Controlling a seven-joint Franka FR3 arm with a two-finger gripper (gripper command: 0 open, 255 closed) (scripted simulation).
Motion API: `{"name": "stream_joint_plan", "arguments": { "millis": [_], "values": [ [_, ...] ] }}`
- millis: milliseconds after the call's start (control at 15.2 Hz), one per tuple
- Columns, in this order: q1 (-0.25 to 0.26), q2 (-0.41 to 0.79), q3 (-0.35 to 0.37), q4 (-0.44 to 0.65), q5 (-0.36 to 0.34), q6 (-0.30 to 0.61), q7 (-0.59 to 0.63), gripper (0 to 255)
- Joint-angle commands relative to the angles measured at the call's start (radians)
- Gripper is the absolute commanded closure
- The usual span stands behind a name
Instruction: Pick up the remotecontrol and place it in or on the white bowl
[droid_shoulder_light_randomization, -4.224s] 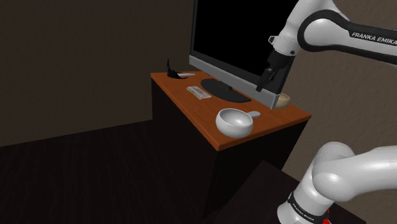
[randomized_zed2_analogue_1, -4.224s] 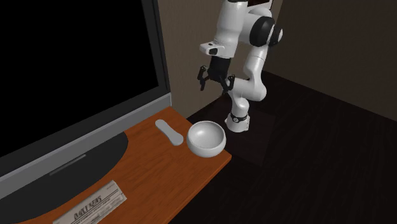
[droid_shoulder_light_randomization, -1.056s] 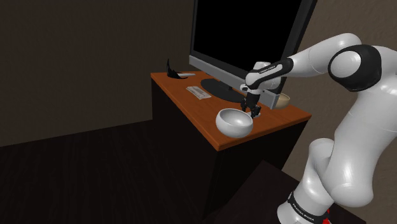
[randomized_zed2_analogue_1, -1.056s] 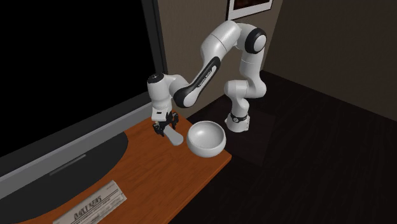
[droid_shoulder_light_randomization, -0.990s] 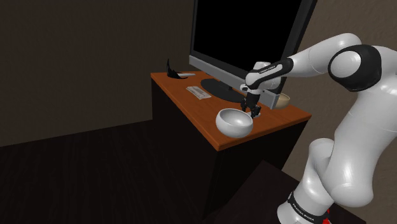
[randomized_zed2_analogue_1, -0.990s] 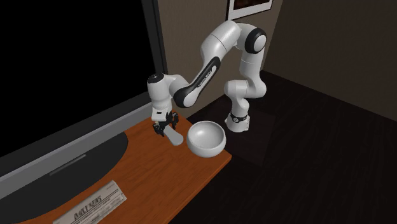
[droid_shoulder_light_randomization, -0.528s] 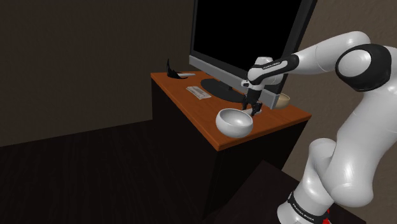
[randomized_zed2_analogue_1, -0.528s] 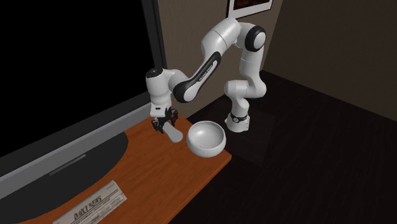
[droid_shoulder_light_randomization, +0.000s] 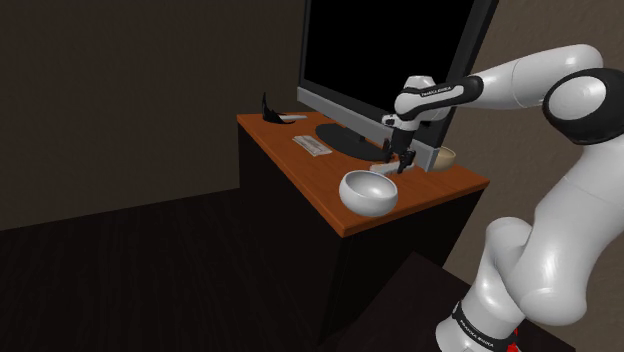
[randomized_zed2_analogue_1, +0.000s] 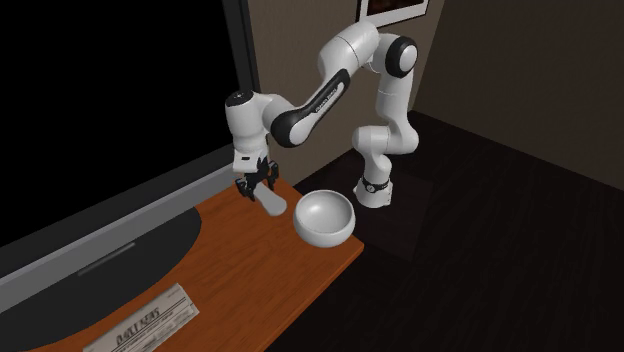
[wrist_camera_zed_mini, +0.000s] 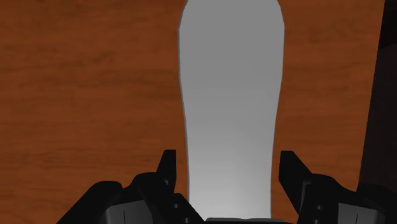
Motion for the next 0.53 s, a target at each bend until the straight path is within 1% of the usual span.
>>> {"name": "stream_joint_plan", "arguments": {
  "millis": [0,462],
  "values": [
    [-0.001,-0.013,0.007,0.019,-0.01,-0.028,0.008,255],
    [-0.002,-0.044,0.028,0.094,-0.029,-0.124,0.025,255]
  ]
}}
